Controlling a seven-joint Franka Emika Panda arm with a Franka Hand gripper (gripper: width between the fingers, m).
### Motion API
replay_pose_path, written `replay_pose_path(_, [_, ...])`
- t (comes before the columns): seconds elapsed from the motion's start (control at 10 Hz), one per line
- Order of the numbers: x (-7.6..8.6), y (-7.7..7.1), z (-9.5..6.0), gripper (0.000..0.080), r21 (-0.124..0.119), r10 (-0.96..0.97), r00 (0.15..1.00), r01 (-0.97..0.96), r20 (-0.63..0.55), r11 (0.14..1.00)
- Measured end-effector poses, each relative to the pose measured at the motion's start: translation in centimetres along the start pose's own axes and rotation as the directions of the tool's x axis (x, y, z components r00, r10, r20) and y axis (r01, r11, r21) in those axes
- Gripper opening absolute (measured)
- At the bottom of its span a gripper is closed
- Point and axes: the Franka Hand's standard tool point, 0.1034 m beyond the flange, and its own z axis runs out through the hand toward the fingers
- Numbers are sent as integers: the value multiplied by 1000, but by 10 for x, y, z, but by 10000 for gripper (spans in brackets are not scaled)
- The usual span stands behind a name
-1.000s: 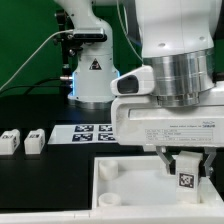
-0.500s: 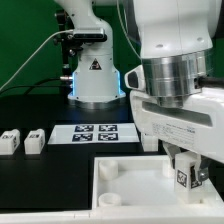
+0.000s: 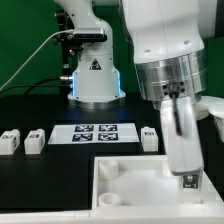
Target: Assemble one leg
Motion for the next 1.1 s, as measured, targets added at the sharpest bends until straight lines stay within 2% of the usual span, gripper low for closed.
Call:
replay_pose_path(0.2, [3, -2, -2, 301, 11, 100, 995, -100, -12, 995])
replay_pose_path(0.4, [4, -1, -1, 301, 12, 61, 998, -61, -24, 998])
replay_pose_path(0.5, [4, -1, -1, 399, 12, 60, 998, -60, -24, 998])
replay_pose_path(0.6, [4, -1, -1, 568, 12, 58, 998, -58, -24, 998])
replay_pose_path(0.7, [4, -1, -1, 568, 11, 24, 999, -24, -25, 1000])
replay_pose_path(0.8, [2, 0, -2, 632, 9, -31, 999, 31, -24, 999])
replay_pose_path(0.9, [-3, 4, -7, 632, 3, -117, 993, 118, -18, 993])
replay_pose_path(1.1, [-9, 7, -29, 647, 9, -345, 938, 345, -6, 938])
